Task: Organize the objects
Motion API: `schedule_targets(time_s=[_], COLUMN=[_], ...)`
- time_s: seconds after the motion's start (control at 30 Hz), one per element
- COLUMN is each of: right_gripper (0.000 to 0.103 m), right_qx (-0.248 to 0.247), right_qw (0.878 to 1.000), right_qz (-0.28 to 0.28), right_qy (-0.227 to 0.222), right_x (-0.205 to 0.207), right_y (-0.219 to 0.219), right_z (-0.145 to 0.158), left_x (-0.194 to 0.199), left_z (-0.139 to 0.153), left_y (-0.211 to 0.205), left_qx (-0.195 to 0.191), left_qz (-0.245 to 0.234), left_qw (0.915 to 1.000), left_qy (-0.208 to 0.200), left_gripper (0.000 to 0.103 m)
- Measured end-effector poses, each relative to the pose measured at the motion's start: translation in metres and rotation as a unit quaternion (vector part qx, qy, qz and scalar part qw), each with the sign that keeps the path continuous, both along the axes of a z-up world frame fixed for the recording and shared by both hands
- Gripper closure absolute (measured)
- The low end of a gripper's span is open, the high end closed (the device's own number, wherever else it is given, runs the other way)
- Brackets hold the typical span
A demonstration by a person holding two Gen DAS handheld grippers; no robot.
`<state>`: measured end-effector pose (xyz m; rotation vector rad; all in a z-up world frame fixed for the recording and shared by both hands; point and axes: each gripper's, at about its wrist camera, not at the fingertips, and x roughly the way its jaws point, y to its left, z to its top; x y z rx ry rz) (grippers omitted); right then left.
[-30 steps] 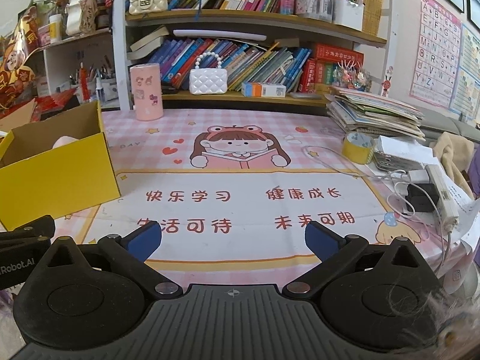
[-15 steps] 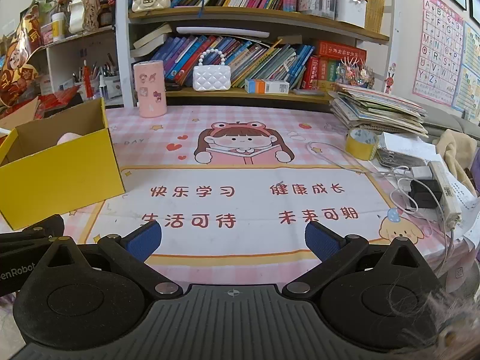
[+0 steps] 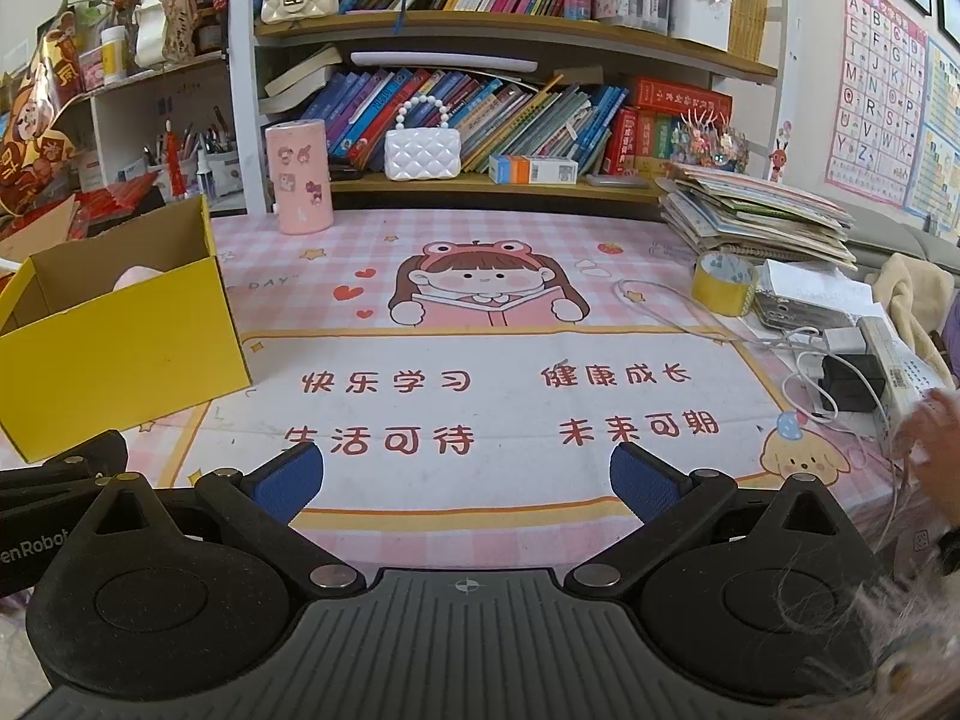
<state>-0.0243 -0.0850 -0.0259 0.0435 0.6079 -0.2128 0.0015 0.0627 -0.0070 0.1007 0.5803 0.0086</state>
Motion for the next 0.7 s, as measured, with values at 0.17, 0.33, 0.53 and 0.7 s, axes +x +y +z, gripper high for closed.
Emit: schedule_targets(time_s=[0.17,0.33,0.53,0.7], right_gripper=[0.000,0.000,0.000,0.000], right_qx=[0.000,0.000,0.001,0.001], right_qw=[1.000,1.000,1.000,1.000], right_qz=[0.000,0.000,0.000,0.000], right_qy=[0.000,0.000,0.000,0.001], right_x=[0.0001,0.0004,0.0002,0.0004], right_y=[0.0003,-0.0001,0.0006,0.0005], right_z=[0.0002,0.0004,-0.0005,-0.0003], left_x=[0.0003,0.0003,0.0007,0.0021], left_z=[0.0006,0.0012,0.0012,0.0012], left_y=[0.0005,0.0021,0.0045,0.0056], left_qx=[0.000,0.000,-0.002,-0.002], left_qz=[0.001,0.001,0.002,0.003], left_qw=[1.0000,1.0000,1.0000,1.0000], left_qy=[-0.001,-0.002,-0.001,0.000], left_gripper=[0.001,0.001,0.001,0.001])
